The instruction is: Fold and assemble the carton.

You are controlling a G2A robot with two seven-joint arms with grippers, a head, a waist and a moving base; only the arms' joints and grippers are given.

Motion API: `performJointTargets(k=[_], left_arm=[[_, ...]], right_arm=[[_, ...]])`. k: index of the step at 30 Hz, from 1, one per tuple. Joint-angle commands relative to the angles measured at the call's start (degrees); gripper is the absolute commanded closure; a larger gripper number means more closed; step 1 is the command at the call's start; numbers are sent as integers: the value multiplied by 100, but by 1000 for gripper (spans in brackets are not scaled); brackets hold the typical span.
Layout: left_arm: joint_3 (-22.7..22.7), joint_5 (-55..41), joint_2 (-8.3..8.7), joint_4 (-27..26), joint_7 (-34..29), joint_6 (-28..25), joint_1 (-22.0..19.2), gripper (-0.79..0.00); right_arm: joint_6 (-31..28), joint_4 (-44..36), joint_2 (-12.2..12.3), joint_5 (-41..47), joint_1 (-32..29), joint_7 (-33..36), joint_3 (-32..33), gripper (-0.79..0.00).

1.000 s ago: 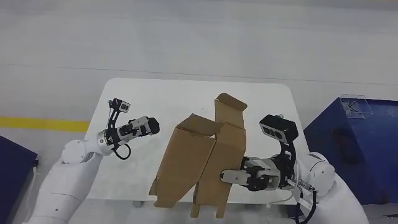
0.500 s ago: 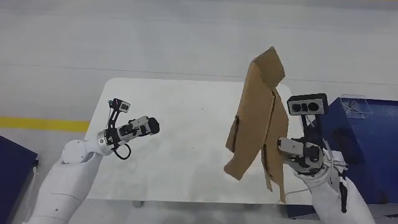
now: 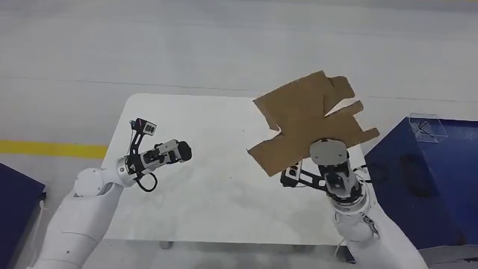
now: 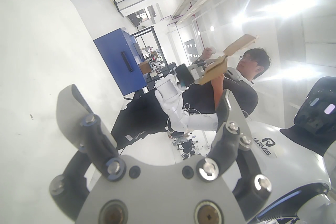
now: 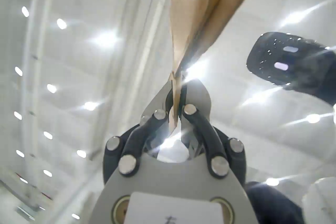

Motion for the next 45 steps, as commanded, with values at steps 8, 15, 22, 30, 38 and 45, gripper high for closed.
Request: performJointTargets(k=[8, 15, 22, 30, 38, 45], left_arm=[[0, 0, 0, 0, 0, 0, 0, -785], [0, 0, 0, 0, 0, 0, 0, -785], [0, 0, 0, 0, 0, 0, 0, -785], [0, 0, 0, 0, 0, 0, 0, -785], [0, 0, 0, 0, 0, 0, 0, -785], [0, 0, 0, 0, 0, 0, 0, -785]], right_arm=[[170, -288, 316, 3413, -282, -2961, -168, 0], [42, -365, 239, 438, -49, -976, 1511, 0], [-2916, -183, 34, -5019, -147, 3112, 1811, 0], [-6131, 434, -41, -8325, 18, 3971, 1591, 0], [-6811, 821, -103, -8767, 242, 3678, 1432, 0], [-6811, 821, -103, -8767, 242, 3678, 1432, 0]])
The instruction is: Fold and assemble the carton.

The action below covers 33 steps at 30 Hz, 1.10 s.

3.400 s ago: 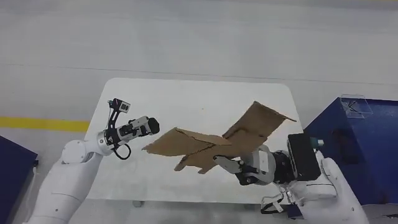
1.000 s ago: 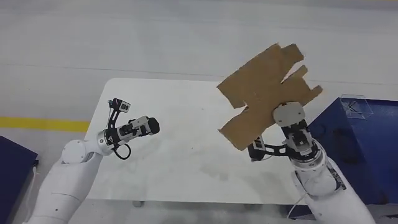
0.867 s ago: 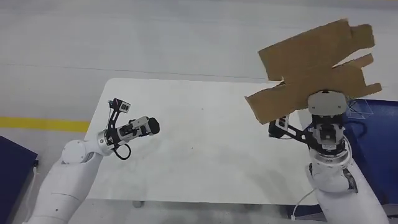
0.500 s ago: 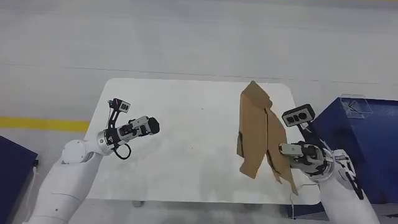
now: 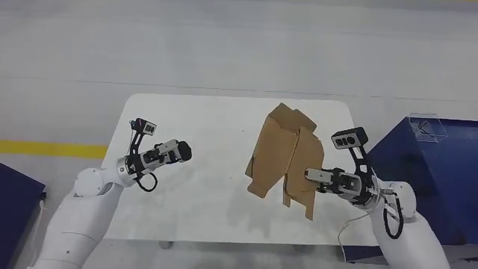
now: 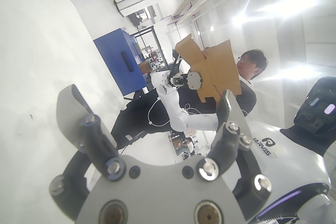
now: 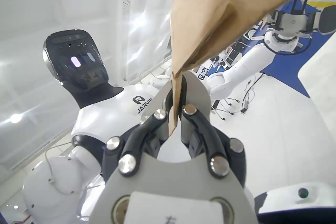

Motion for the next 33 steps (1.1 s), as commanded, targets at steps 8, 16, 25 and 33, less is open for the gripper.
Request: performJointTargets(k=[8, 16, 25, 33], left_arm=[[13, 124, 5, -66, 89, 82, 30, -785], [-18, 218, 65, -893, -187, 691, 277, -785], [74, 410, 102, -1281, -433, 1446, 324, -785], [241, 221, 90, -1331, -834, 2055, 193, -785]], right_arm=[[313, 124, 45, -901, -91, -595, 215, 0], [780, 440, 62, -1684, 102, -601, -28, 0], [681, 572, 37, -1976, 308, -540, -300, 0], [790, 730, 22, -1829, 418, -275, -480, 0]])
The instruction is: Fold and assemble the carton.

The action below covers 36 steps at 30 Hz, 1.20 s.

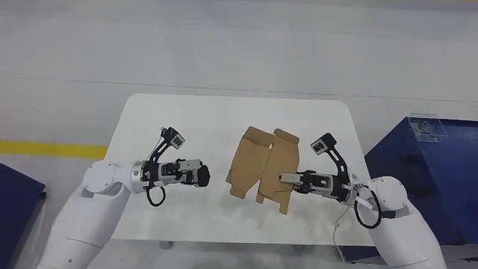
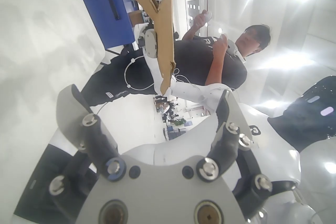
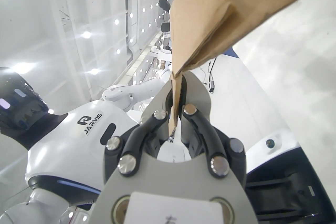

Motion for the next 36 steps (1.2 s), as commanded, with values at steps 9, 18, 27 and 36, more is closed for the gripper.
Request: performJointTargets(k=[9, 18, 27, 36], left_arm=[[177, 322, -6, -152, -83, 92, -70, -767], [268, 454, -6, -142, -61, 99, -51, -372], [312, 446, -2, -116, -143, 93, -43, 0], [90, 168, 45, -195, -336, -67, 28, 0]], right_arm=[[119, -15, -54, -353, 218, 49, -502, 0], [258, -80, -109, -516, 388, 36, -899, 0], [346, -129, -130, -643, 436, -74, -1062, 0], [379, -94, -132, -585, 410, -179, -1042, -785]])
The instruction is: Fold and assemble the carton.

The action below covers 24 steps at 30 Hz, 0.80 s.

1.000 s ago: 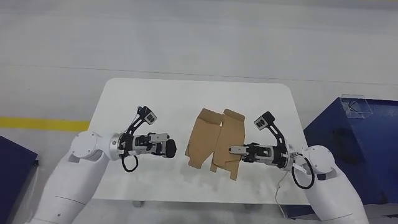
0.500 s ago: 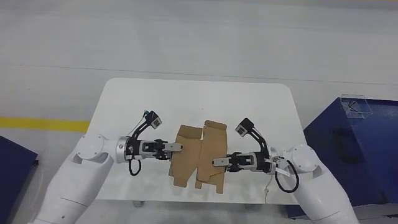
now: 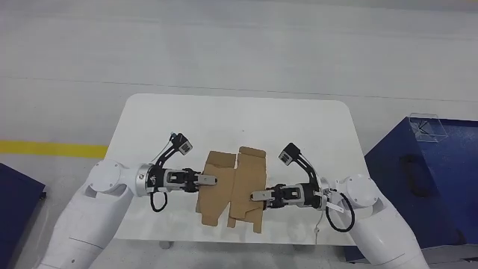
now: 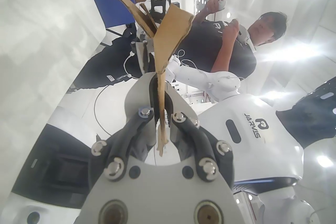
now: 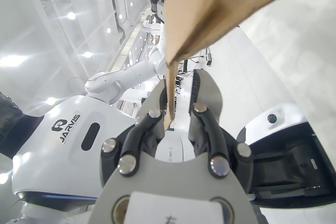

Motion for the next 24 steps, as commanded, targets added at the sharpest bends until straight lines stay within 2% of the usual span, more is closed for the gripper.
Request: performJointTargets(k=[1, 6, 8, 10, 12, 21, 23, 24], left_arm=[[-88, -82, 17, -39, -61, -108, 32, 0], [-318, -249, 52, -213, -180, -715, 204, 0], [-352, -208, 65, -357, -136, -832, 300, 0], [-367, -153, 77, -563, -31, -937, 409, 0], [-394, -70, 93, -743, 78, -1046, 510, 0], [-369, 583, 169, -1127, 515, -1484, 803, 0], [-356, 698, 182, -1144, 593, -1561, 837, 0], [-345, 716, 187, -1153, 616, -1584, 853, 0]], right_arm=[[59, 117, -5, 232, -39, -271, 106, -785], [303, 810, -23, 2136, -8, 24, 611, -785], [388, 1006, -31, 2416, 65, 184, 671, -785], [391, 1066, -36, 2157, 159, 77, 611, -770], [337, 1026, -60, 1920, 209, -111, 484, -379], [463, 1066, -187, 1936, 426, -290, 34, -332], [428, 1095, -205, 1927, 452, -299, -11, -234], [383, 1107, -210, 1840, 471, -334, -28, -135]])
